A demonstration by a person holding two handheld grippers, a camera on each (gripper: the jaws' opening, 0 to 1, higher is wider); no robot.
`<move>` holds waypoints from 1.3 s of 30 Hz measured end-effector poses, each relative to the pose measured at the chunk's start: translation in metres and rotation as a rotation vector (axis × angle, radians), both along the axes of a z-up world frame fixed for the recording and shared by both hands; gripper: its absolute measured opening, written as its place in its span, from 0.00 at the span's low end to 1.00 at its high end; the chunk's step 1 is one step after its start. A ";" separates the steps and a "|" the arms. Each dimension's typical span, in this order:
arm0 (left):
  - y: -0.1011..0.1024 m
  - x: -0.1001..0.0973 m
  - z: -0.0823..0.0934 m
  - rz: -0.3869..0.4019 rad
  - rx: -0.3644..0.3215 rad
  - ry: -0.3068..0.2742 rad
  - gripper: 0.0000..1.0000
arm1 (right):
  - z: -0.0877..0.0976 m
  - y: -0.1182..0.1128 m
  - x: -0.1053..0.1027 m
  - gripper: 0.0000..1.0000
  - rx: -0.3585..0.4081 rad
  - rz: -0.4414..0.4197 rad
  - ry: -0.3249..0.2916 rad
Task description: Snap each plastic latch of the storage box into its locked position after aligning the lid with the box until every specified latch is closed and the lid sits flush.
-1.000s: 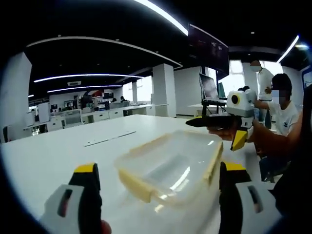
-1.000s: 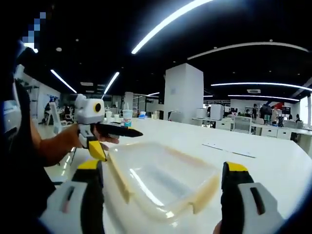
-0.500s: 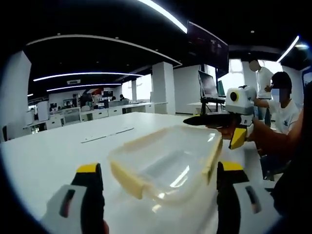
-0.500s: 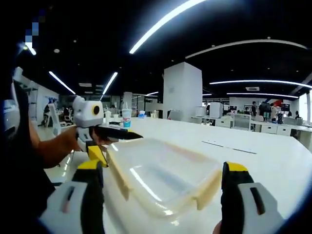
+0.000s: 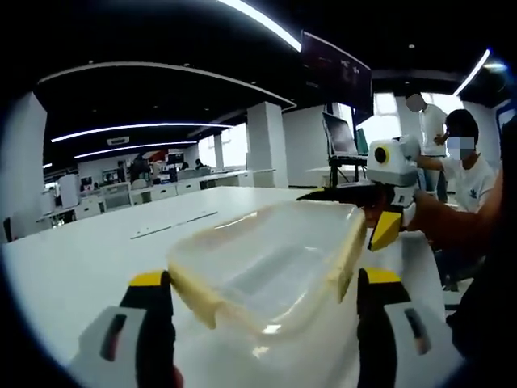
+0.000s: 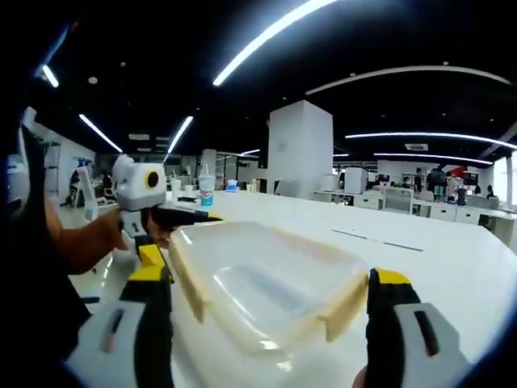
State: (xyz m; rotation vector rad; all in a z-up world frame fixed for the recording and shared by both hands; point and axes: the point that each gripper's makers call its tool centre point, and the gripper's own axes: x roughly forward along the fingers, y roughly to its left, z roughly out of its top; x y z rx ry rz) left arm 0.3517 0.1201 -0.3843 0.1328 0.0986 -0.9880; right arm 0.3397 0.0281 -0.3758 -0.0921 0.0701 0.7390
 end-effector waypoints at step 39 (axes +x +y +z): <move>0.003 -0.003 0.009 -0.036 -0.175 0.026 0.86 | -0.013 -0.002 0.000 0.95 0.036 -0.014 0.043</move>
